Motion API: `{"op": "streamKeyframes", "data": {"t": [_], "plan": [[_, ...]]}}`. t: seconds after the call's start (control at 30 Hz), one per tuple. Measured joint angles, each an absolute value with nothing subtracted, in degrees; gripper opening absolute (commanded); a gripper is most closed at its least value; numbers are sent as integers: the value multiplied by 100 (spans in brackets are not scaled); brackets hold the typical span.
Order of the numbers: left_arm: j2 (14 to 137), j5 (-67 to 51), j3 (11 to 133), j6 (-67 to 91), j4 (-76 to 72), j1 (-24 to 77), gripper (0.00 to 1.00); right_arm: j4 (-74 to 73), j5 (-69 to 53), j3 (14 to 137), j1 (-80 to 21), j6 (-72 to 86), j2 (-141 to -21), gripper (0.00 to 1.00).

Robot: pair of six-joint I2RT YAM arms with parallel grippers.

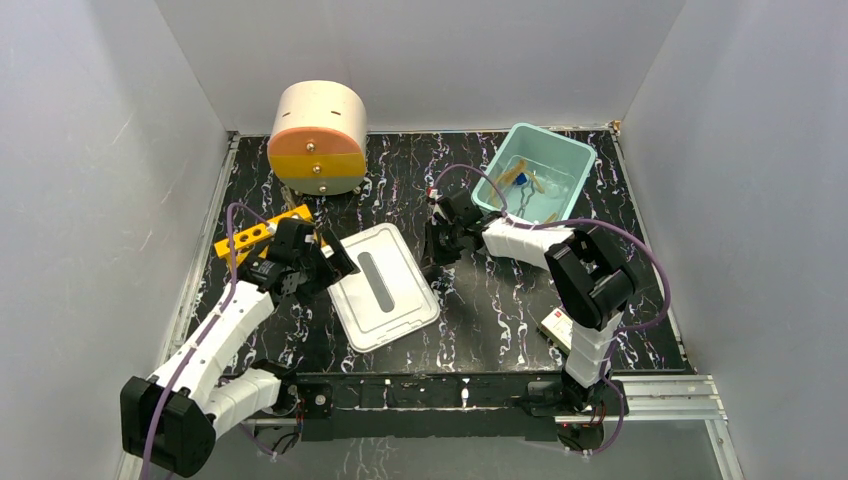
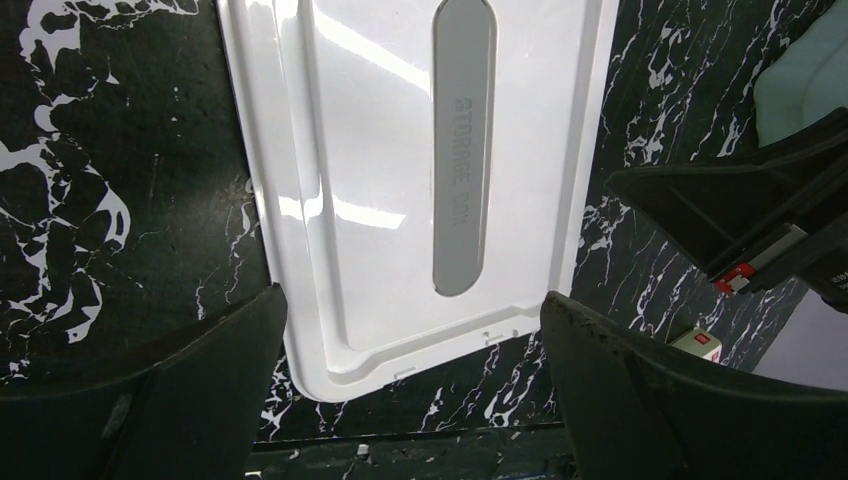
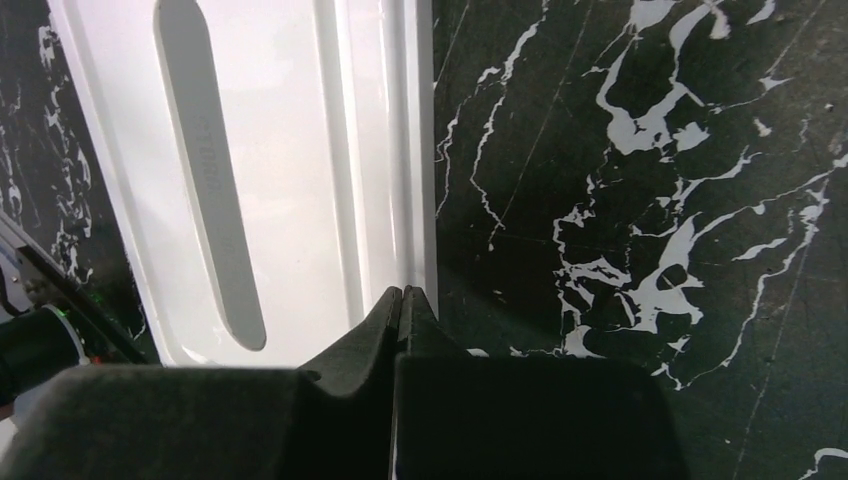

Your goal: Organize the chemistry lab equipment

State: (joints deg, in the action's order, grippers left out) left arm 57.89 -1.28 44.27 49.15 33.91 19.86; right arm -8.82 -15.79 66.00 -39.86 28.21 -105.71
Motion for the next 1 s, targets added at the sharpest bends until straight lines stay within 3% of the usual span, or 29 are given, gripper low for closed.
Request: {"op": "streamKeyframes", "data": {"t": [0.23,0.37,0.6,0.77,1.0], "plan": [[5719,78,4036,4971,3415,1986,98,-1188,-1076,6667,-4045,2580,-10613,40],[5723,113,3785,4993,3452,1986,97,-1455,-814,6890,-4191,2381,-10624,49],[5741,113,3607,4995,3288,1986,81,-1693,-567,7404,-4525,2222,-10798,50],[5824,115,3592,4969,3151,1984,72,-1920,-368,7590,-4617,2163,-11111,40],[6005,115,3570,4860,2963,1986,72,-2303,-250,7876,-4626,2067,-11365,37]]}}
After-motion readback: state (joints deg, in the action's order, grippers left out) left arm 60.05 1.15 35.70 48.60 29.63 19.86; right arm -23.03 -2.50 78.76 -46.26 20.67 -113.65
